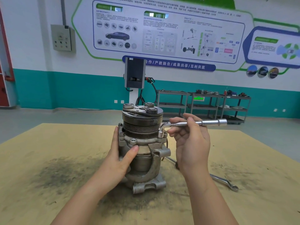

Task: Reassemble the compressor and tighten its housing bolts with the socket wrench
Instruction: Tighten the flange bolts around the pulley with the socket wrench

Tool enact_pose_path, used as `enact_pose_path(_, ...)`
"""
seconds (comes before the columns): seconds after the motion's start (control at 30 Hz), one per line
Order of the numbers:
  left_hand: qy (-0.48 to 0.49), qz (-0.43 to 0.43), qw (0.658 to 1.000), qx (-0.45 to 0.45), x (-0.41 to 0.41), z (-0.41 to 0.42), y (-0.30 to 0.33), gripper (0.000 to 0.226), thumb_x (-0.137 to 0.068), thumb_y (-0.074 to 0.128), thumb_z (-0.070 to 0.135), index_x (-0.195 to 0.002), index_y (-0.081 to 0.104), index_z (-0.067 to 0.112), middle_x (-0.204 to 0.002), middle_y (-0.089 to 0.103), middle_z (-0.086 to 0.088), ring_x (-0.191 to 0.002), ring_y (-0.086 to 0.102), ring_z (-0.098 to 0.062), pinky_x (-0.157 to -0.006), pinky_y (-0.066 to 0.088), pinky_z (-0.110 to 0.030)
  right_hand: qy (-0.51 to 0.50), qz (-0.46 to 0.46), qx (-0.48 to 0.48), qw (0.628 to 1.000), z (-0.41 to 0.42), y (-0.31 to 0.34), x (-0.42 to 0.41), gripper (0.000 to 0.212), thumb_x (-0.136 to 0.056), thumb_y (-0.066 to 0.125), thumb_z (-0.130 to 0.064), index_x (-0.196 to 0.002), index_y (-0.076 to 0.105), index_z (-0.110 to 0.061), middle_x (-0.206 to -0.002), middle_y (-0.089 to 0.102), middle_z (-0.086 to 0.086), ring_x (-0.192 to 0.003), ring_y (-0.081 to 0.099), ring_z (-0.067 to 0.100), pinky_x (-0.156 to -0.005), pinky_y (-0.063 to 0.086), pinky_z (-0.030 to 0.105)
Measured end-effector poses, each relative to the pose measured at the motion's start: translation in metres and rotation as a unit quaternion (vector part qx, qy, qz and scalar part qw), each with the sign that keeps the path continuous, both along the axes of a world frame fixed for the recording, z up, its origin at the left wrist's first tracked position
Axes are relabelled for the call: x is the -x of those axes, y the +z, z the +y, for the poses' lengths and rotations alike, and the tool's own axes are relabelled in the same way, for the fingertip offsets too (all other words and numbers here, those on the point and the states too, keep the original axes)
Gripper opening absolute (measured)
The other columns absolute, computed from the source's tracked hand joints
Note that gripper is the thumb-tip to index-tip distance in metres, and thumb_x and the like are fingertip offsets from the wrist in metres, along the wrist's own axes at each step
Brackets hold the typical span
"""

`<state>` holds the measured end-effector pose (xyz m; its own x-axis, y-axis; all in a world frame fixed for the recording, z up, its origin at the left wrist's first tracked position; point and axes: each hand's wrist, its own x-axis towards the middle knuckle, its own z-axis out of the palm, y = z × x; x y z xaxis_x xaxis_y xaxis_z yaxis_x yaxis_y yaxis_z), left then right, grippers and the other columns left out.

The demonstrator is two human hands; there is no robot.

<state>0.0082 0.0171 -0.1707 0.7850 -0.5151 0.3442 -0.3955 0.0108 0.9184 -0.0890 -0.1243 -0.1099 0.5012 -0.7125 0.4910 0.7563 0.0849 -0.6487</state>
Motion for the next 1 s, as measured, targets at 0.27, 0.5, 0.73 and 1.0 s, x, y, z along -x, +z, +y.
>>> enact_pose_path(0.27, 0.01, -0.002, 1.0, 0.009, 0.001, -0.001, -0.002, 0.079, -0.072, 0.05, 0.065, -0.129, -0.006, 0.07, -0.123, 0.035, 0.045, -0.114, 0.047, 0.007, -0.068, 0.035, 0.01, 0.082, 0.004, -0.079, 0.993, -0.011, -0.002, -0.004, 0.02, -0.103, 0.037, -0.009, -0.092, 0.053, -0.007, -0.067, 0.069, 0.007, -0.048, 0.059, 0.016, -0.051, 0.051, 0.024)
enact_pose_path(0.5, 0.013, -0.002, 1.0, 0.004, -0.003, -0.003, -0.003, 0.078, -0.068, 0.05, 0.069, -0.122, -0.006, 0.074, -0.116, 0.033, 0.05, -0.088, 0.039, 0.032, -0.065, 0.034, 0.01, -0.071, -0.054, 0.055, 0.994, 0.007, -0.012, -0.002, 0.009, -0.085, 0.045, -0.008, -0.079, 0.052, -0.011, -0.066, 0.067, 0.009, -0.046, 0.054, 0.018, -0.05, 0.047, 0.023)
enact_pose_path(0.73, 0.006, 0.014, 1.0, -0.005, -0.007, -0.002, -0.006, 0.097, -0.069, 0.054, 0.063, -0.146, -0.005, 0.06, -0.144, 0.05, -0.014, -0.113, 0.051, -0.005, -0.072, 0.054, -0.014, -0.255, 0.022, 0.37, 0.893, 0.039, -0.027, -0.019, 0.007, -0.081, 0.073, -0.01, -0.084, 0.067, -0.01, -0.081, 0.061, -0.001, -0.071, 0.058, 0.007, -0.064, 0.049, 0.021)
enact_pose_path(1.0, 0.026, -0.002, 0.999, 0.04, -0.006, -0.005, -0.009, 0.102, -0.063, 0.06, 0.061, -0.151, 0.011, 0.049, -0.137, 0.051, 0.024, -0.12, 0.053, 0.007, -0.078, 0.045, -0.002, -0.215, 0.024, 0.309, 0.926, 0.019, -0.011, -0.004, 0.008, -0.094, 0.058, -0.015, -0.093, 0.065, -0.019, -0.083, 0.069, -0.006, -0.075, 0.063, 0.006, -0.07, 0.05, 0.02)
